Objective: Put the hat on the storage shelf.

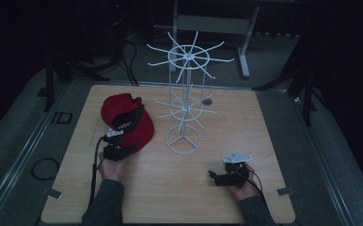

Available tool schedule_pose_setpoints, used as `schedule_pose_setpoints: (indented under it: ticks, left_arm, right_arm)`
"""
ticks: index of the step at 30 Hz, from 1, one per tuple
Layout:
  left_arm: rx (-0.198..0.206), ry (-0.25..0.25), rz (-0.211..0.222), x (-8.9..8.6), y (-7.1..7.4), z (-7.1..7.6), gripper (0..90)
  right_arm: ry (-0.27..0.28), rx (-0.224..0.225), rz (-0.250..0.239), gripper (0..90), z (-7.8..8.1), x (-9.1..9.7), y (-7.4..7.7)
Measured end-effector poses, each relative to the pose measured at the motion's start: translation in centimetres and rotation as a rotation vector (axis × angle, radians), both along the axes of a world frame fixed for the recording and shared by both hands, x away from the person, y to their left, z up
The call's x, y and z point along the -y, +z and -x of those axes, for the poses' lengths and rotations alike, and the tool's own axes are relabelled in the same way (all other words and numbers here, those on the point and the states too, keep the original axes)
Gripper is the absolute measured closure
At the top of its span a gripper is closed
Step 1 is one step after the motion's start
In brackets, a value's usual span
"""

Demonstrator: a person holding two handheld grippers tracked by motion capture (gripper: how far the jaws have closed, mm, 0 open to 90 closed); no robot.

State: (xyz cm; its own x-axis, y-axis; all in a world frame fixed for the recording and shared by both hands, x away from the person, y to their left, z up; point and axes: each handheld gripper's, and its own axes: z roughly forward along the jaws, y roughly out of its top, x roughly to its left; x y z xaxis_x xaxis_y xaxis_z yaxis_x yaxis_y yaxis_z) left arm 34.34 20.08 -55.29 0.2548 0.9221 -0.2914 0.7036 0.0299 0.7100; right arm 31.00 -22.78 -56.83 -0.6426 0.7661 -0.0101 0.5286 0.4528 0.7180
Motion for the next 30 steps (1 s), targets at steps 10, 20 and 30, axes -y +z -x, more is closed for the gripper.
schedule_pose_setpoints:
  ticks: [10,20,30]
  left_arm:
    - [0.060,0.009,-0.029,-0.1,-0.1,0.6,85.5]
    - [0.099,0.028,-0.039,-0.5,-0.1,0.8,85.8]
    - [0.145,0.047,-0.028,-0.9,0.9,1.1,85.9]
  right_arm:
    - [0.000,0.000,0.000,13.1,0.0,0.0,0.0]
    - [0.000,0.000,0.000,13.1,0.0,0.0,0.0]
    - [0.000,-0.001,0.001,13.1,0.0,0.0,0.0]
